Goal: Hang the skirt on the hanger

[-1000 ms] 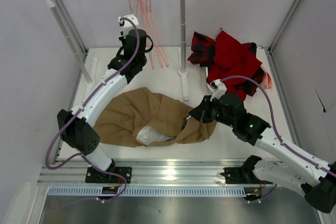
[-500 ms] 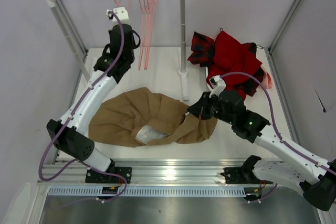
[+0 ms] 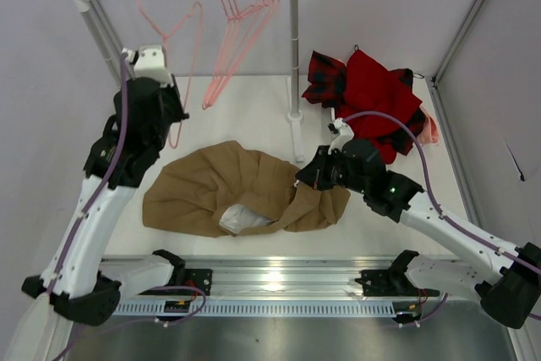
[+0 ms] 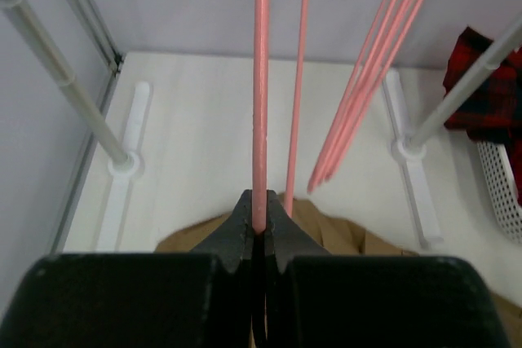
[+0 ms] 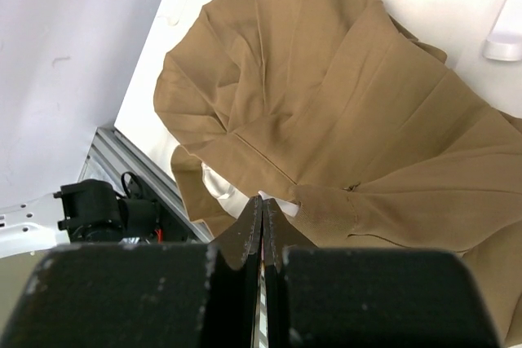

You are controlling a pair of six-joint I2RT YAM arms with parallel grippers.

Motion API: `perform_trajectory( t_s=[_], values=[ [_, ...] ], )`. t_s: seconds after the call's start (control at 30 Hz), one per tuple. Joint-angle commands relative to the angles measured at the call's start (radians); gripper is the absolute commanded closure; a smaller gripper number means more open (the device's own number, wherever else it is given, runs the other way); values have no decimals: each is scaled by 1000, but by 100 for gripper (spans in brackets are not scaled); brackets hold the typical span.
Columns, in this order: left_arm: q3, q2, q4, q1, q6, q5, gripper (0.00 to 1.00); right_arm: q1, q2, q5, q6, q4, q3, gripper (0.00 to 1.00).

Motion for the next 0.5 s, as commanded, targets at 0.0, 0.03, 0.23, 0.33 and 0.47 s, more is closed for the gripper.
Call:
perform_trajectory(
  t_s=[0.0,0.03,0.23,0.33,0.47],
  values=[
    [-94,-136,-174,10,-95,62,100,-5,19,-35,-47,46,68,100],
    [-110,-163,-205,10,-117,73,100,-5,31,-38,-52,43,76,100],
    [-196,-344,-423,10,-252,90,100,-16,49,-74,-47,54,62,100],
    [-176,-448,-507,10,-278,115,100,-22,65,-88,-40,68,51,100],
    [-167,-526,-666,10,-318,84,100,-25,89,-82,-41,61,68,100]
  ],
)
